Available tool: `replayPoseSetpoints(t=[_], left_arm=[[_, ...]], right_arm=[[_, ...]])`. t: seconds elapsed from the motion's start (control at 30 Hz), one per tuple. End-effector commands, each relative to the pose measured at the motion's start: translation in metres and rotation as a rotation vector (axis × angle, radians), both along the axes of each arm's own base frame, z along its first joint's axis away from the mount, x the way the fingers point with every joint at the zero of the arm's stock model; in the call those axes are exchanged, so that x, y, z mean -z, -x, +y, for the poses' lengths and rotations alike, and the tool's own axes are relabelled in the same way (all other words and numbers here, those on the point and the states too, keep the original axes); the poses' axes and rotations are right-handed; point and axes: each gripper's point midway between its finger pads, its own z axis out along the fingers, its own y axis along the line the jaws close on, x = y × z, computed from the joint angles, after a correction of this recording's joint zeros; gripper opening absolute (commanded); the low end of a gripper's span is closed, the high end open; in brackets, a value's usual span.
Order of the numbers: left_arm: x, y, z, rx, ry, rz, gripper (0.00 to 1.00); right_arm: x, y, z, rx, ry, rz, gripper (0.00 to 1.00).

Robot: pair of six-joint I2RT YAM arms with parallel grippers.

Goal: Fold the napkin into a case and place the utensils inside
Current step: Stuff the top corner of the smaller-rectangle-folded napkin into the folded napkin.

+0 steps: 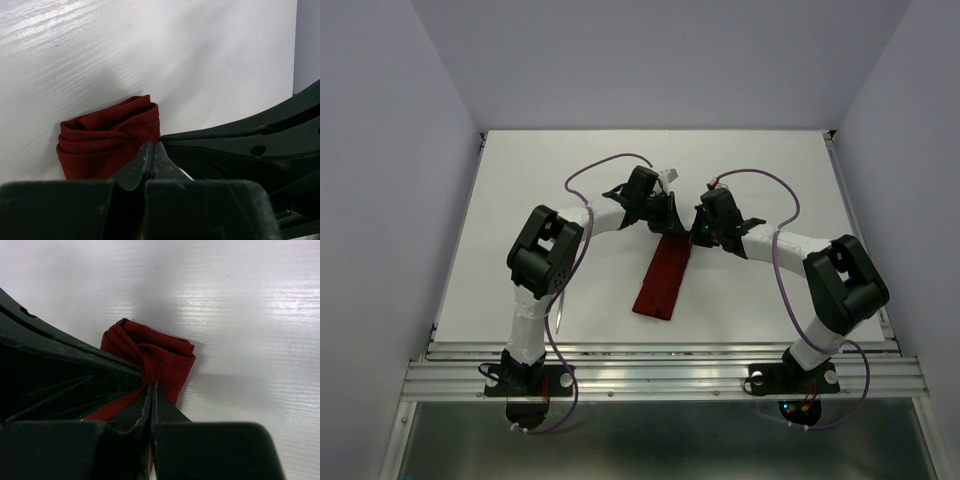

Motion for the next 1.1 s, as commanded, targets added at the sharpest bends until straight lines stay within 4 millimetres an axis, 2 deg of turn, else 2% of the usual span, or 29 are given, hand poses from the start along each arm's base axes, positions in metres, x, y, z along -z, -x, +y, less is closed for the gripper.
replayPoseSetpoints(t=[0.0,0.33,0.7,1.07], left_arm=[[0.001,0.007,-0.002,0.043,0.004,-0.004,0.00],[0.004,0.008,-0.004,0.051,-0.003,0.000,0.00],[0.022,0.012,-0.008,0.060,-0.026,0.029,0.00],[0.031,0.013,-0.021,0.060,-0.028,0.041,0.00]], right_arm=[[-0.019,-0.010,0.012,-0.007,-0.048,-0.050,0.01],[-0.021,-0.011,0.012,-0.009,-0.049,-0.053,0.01],[-0.024,-0.011,0.013,-0.012,-0.057,-0.057,0.01],[-0.029,-0.008,0.015,-0.019,-0.073,-0.061,0.01]])
